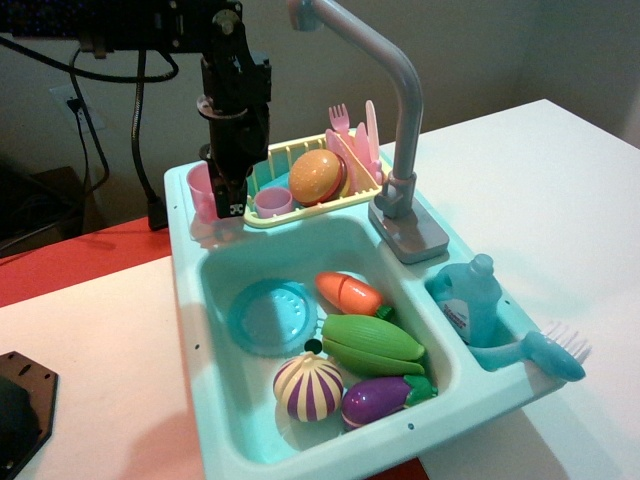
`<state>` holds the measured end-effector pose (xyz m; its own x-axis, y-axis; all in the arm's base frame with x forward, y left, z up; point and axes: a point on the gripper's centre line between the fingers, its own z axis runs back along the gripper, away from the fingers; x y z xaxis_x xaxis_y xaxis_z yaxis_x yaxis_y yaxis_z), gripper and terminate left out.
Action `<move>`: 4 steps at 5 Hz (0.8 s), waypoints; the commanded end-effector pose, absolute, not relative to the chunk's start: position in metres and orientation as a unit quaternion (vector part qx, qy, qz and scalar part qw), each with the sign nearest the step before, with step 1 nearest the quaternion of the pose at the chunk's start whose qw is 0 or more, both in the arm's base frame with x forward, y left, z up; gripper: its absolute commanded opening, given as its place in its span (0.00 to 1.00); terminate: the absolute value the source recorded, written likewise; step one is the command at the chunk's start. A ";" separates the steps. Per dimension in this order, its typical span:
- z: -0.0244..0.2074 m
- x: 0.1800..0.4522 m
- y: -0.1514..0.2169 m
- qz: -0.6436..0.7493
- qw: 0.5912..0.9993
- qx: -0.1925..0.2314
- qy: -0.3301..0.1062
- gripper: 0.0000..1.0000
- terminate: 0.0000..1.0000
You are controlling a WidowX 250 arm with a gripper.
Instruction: Put cup from counter to sink
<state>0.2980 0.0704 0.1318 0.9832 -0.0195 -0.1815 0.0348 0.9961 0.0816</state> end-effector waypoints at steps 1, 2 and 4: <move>0.154 0.294 0.072 -0.007 0.997 0.052 0.053 0.00 0.00; 0.158 0.295 0.072 -0.012 0.997 0.052 0.048 0.00 0.00; 0.202 0.324 0.046 -0.045 0.998 0.042 -0.009 0.00 0.00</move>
